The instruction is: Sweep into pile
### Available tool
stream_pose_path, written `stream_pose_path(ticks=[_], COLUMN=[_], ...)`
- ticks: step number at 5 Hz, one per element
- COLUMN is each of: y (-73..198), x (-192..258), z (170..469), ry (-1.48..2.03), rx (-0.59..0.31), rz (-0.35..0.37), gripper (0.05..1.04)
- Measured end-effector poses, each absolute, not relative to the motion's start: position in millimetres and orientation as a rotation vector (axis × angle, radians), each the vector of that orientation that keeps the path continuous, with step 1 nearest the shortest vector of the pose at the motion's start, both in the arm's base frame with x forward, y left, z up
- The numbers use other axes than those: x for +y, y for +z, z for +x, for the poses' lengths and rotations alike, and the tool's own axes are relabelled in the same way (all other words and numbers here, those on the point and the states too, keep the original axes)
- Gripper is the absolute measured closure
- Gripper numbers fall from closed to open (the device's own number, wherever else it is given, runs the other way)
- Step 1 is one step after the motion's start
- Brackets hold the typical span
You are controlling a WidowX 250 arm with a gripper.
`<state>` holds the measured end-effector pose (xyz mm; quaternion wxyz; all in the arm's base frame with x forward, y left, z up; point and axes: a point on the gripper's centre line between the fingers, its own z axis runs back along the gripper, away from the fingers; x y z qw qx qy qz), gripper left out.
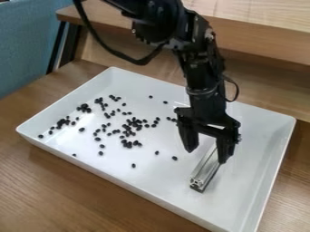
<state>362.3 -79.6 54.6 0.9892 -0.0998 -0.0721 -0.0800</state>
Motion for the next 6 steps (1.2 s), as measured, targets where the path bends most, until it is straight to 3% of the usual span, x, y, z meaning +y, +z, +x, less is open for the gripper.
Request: stream_pose_path(ticks=[3,5,6], y=[33.4,33.8,33.4], x=[-106.8,-103.7,-103.9], z=[383.2,387.6,386.7], ry=[-0.216,-0.149,-0.177], rx=[-0.101,-0.108,-0.104], rz=[-0.144,-0.101,-0.102], gripper=[0.127,0.667,0.679])
